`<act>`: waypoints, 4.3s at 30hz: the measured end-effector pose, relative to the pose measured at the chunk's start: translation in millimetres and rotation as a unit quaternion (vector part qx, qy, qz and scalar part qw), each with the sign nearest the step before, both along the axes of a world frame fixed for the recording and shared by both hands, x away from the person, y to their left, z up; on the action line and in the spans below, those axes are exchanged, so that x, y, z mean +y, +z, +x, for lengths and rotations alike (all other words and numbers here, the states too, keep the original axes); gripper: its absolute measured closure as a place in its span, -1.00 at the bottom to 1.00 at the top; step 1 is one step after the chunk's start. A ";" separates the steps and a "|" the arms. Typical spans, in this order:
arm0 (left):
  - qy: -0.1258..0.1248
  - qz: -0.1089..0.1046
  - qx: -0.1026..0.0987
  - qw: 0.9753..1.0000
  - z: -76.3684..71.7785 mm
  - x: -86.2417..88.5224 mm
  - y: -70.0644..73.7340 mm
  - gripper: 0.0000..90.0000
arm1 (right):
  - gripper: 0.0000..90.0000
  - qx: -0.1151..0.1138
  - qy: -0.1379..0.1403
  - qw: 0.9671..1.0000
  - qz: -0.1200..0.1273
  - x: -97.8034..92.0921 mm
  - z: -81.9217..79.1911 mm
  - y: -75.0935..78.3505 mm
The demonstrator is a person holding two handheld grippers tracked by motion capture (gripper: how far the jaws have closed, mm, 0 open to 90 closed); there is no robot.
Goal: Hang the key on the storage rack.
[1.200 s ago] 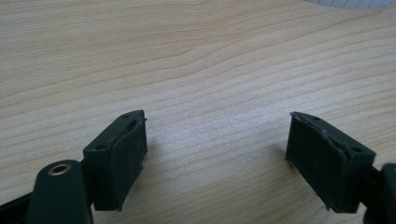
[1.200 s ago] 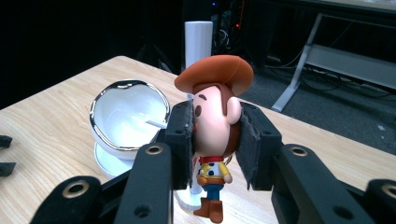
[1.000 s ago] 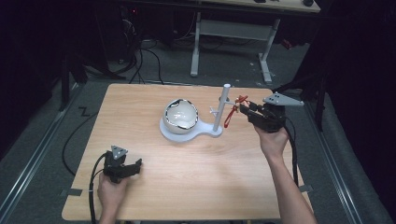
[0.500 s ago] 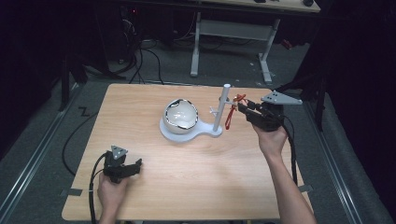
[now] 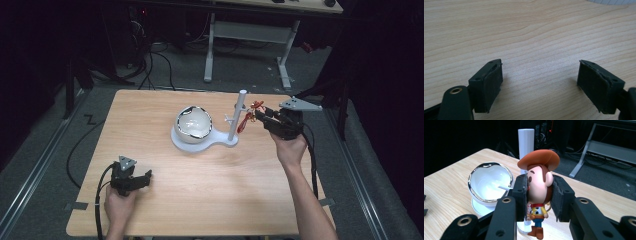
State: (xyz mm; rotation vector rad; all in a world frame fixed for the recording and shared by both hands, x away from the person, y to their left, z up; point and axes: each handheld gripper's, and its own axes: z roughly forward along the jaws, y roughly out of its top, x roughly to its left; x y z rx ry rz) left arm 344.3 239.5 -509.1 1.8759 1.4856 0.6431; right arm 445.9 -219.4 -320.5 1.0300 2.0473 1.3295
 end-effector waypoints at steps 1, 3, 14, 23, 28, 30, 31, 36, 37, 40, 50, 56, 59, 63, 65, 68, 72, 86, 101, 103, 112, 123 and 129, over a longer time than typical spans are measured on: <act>0.000 0.000 0.000 1.000 0.0 0.0 0.0 -0.54 | 0.51 0.001 -0.002 1.000 0.000 -0.9 0.1 -1.0; 0.000 0.001 0.000 1.000 0.0 0.0 0.0 -0.54 | 0.51 0.002 -0.005 1.000 0.002 -2.3 0.5 -2.7; 0.000 0.002 0.000 1.000 0.0 -0.3 -0.1 -0.54 | 0.51 0.019 -0.016 1.000 0.006 -7.5 4.9 -15.9; 0.000 0.002 0.000 1.000 0.0 -0.5 -0.1 -0.54 | 0.50 0.027 -0.019 0.999 0.005 -8.8 6.0 -22.4; 0.000 0.002 0.000 1.000 0.0 -0.5 -0.1 -0.54 | 0.50 0.028 -0.016 0.999 0.000 -4.9 6.7 -24.9; 0.000 0.002 0.000 1.000 0.0 -0.4 -0.1 -0.54 | 0.50 0.030 -0.018 0.999 -0.002 -3.3 7.6 -27.1; 0.000 0.002 0.000 1.000 0.0 -0.4 -0.1 -0.54 | 0.50 0.031 -0.019 0.999 -0.004 -2.9 8.2 -28.2; 0.000 0.001 0.000 1.000 0.1 -0.2 -0.1 -0.54 | 0.51 0.037 -0.019 0.999 -0.012 -0.5 9.5 -33.1; 0.000 0.000 0.000 1.000 0.0 0.0 0.0 -0.54 | 0.51 0.038 -0.019 0.999 -0.011 -0.4 9.5 -33.7; 0.000 0.001 0.000 1.000 0.1 -0.2 -0.1 -0.54 | 0.51 0.044 -0.021 0.999 -0.006 -2.2 10.8 -38.7; 0.000 0.002 0.000 1.000 0.1 -0.4 -0.1 -0.54 | 0.50 0.056 -0.027 0.998 0.000 -3.2 13.6 -55.6; 0.000 0.002 0.000 1.000 0.1 -0.3 -0.1 -0.54 | 0.50 0.061 -0.024 0.998 -0.004 2.9 14.5 -63.5; 0.000 0.002 0.000 1.000 0.1 -0.3 -0.1 -0.54 | 0.50 0.064 -0.023 0.998 -0.003 3.7 14.4 -67.7; 0.000 0.002 0.000 1.000 0.1 -0.3 -0.1 -0.54 | 0.50 0.068 -0.024 0.997 -0.006 4.7 14.8 -72.6; 0.000 0.002 0.000 1.000 0.1 -0.4 -0.1 -0.54 | 0.50 0.069 -0.023 0.997 -0.004 5.4 15.4 -75.3; 0.000 0.002 0.000 1.000 0.1 -0.4 -0.1 -0.54 | 0.50 0.072 -0.023 0.997 -0.005 7.2 16.1 -78.9; 0.000 0.002 0.000 1.000 0.1 -0.4 -0.1 -0.54 | 0.49 0.075 -0.021 0.997 -0.005 9.0 17.6 -83.7; 0.000 0.002 0.000 1.000 0.1 -0.4 -0.1 -0.54 | 0.48 0.080 -0.021 0.997 -0.007 14.4 21.6 -89.9; 0.000 0.003 0.000 1.000 0.1 -0.4 -0.1 -0.54 | 0.55 0.083 -0.018 0.996 -0.004 13.3 21.7 -91.8; 0.000 0.002 0.000 1.000 0.1 -0.4 -0.1 -0.54 | 0.54 0.083 -0.018 0.996 -0.003 13.0 21.1 -91.9; 0.000 0.002 0.000 1.000 0.1 -0.4 -0.1 -0.54 | 0.28 0.075 -0.019 0.997 0.006 4.5 11.9 -87.5; 0.000 0.003 0.000 1.000 0.1 -0.5 -0.1 -0.54 | 0.17 0.077 -0.025 0.997 0.011 -12.2 2.4 -84.6; 0.000 0.003 0.000 1.000 0.1 -0.5 -0.1 -0.54 | 0.17 0.074 -0.026 0.997 0.017 -19.0 -2.1 -83.1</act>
